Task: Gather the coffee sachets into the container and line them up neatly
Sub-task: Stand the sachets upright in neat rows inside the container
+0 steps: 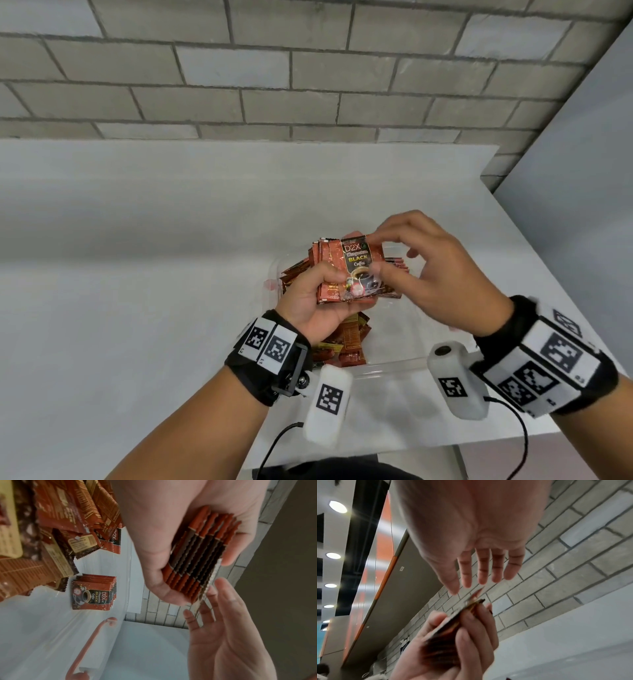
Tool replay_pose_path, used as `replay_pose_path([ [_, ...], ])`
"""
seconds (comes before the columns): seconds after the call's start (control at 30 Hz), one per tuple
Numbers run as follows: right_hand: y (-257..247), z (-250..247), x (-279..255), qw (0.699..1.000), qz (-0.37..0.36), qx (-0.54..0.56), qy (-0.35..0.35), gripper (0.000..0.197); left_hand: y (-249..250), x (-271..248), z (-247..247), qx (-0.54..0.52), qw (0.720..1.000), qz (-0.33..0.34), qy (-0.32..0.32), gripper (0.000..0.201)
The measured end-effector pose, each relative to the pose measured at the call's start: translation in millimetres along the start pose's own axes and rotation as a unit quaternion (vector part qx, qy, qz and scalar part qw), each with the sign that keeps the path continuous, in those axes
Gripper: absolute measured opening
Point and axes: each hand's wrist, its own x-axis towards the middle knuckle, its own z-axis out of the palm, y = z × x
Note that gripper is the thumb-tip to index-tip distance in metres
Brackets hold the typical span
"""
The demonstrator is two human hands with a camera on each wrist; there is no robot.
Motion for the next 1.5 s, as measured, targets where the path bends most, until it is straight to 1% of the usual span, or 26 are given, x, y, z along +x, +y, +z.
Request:
replay_pose_path([
  [0.03, 1.0, -1.2, 3.9, 1.0, 0.013, -0.02, -0.001, 0.034, 0.1, 0.1, 1.5, 0.012, 1.0, -0.006, 0.009, 0.042],
  [0.13, 2.6, -3.8, 13.7, 0.994, 0.043, -0.077, -0.059, 0.04, 1.5, -0.2, 5.2, 0.053, 0.998, -0.018, 0.028, 0.05],
  [0.23, 1.9, -12.8, 19.3, 0.99, 0.073, -0.079, -0.087, 0.037, 4.8, 0.0, 2.7, 0.065, 0.997, -0.012, 0.039, 0.056],
  [0.37, 16.2, -28.3, 20.0, 0.984, 0.128, -0.05, -0.117, 0.015, 11.4, -2.2, -13.8, 0.044, 0.997, 0.023, 0.053, 0.049],
  [0.43, 31.1, -29.4, 19.3, 0.978, 0.142, -0.079, -0.134, 0.007, 15.0, -5.1, -21.0, 0.041, 0.997, 0.035, 0.062, 0.051],
  [0.47, 39.8, -27.3, 19.0, 0.972, 0.143, -0.111, -0.151, 0.006, 16.6, -6.4, -23.2, 0.041, 0.996, 0.039, 0.065, 0.052],
  [0.57, 61.7, -12.7, 18.2, 0.937, 0.16, -0.21, -0.228, 0.018, 21.1, -8.7, -25.9, 0.04, 0.996, 0.048, 0.069, 0.05],
  [0.63, 68.6, -1.9, 17.9, 0.918, 0.172, -0.246, -0.261, 0.023, 23.3, -9.0, -26.3, 0.041, 0.995, 0.052, 0.07, 0.049],
  [0.73, 73.8, 10.7, 17.8, 0.896, 0.185, -0.279, -0.292, 0.022, 24.6, -9.8, -28.0, 0.04, 0.995, 0.052, 0.076, 0.046],
  [0.87, 79.1, 20.8, 19.1, 0.866, 0.17, -0.346, -0.319, 0.019, 23.4, -12.0, -30.3, 0.049, 0.994, 0.049, 0.08, 0.046],
  [0.97, 78.5, 24.2, 22.8, 0.854, 0.165, -0.367, -0.33, 0.019, 23.3, -12.8, -31.4, 0.05, 0.994, 0.049, 0.08, 0.045],
  [1.07, 79.7, 26.0, 27.2, 0.842, 0.159, -0.382, -0.345, 0.02, 23.2, -12.4, -31.1, 0.055, 0.994, 0.048, 0.085, 0.047],
  [1.2, 80.8, 30.0, 32.0, 0.824, 0.157, -0.404, -0.366, 0.019, 22.1, -10.5, -30.7, 0.055, 0.994, 0.045, 0.084, 0.043],
  [1.33, 83.1, 33.2, 35.8, 0.816, 0.15, -0.418, -0.37, 0.018, 21.2, -10.2, -30.3, 0.055, 0.994, 0.042, 0.086, 0.048],
  [1.5, 84.7, 35.8, 37.0, 0.81, 0.138, -0.431, -0.374, 0.016, 21.1, -10.2, -31.2, 0.051, 0.994, 0.041, 0.087, 0.045],
])
